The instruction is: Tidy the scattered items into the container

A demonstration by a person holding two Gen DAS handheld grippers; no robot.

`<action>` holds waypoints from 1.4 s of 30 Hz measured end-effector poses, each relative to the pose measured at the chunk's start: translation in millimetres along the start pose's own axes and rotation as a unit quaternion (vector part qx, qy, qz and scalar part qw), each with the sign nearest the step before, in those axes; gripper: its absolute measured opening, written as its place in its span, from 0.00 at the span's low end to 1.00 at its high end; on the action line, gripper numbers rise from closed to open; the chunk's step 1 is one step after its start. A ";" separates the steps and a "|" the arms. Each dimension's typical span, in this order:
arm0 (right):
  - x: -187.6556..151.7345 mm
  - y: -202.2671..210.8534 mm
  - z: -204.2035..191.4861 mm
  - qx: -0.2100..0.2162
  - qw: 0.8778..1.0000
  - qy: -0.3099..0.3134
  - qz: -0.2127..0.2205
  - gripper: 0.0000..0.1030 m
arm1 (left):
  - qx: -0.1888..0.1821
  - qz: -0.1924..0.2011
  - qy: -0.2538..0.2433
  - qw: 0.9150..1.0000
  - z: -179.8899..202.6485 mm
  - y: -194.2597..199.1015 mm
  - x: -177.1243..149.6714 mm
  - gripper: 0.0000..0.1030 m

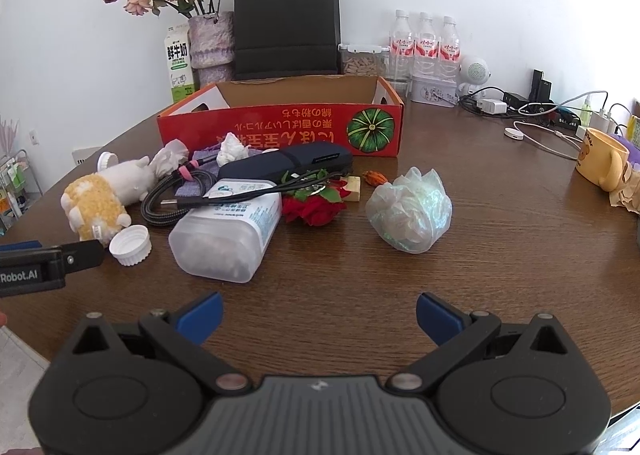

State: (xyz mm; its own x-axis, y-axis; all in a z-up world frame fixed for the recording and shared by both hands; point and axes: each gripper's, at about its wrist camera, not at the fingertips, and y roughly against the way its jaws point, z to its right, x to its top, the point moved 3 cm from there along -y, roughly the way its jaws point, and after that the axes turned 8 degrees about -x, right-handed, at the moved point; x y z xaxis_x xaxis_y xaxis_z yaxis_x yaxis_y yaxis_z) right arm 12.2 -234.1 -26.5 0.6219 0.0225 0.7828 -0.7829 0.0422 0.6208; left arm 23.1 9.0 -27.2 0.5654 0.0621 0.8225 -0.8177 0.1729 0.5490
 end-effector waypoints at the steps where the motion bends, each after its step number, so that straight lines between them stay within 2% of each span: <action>1: -0.3 -0.2 0.0 0.000 1.000 0.000 0.000 1.00 | 0.000 0.000 0.000 1.000 -0.4 -0.2 -0.2 1.00; 26: -0.5 -3.6 -3.3 0.003 1.000 0.001 -0.006 1.00 | 0.005 0.002 -0.001 1.000 -4.9 -1.9 1.0 1.00; 36: 12.4 -10.0 -22.2 0.018 1.000 0.018 -0.007 1.00 | 0.017 0.019 -0.016 1.000 -19.8 -0.1 18.7 1.00; 42: 29.2 -12.7 -27.7 0.015 1.000 0.017 0.008 1.00 | 0.017 0.024 -0.033 0.999 -30.2 -7.0 38.1 1.00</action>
State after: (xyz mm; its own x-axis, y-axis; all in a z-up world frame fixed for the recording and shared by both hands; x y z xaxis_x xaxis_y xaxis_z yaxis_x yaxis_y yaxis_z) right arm 40.8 -206.3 -12.8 0.6086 0.0561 0.7915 -0.7931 0.0123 0.6090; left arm 53.7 39.8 -4.2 0.5176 0.0050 0.8556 -0.8478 0.1382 0.5120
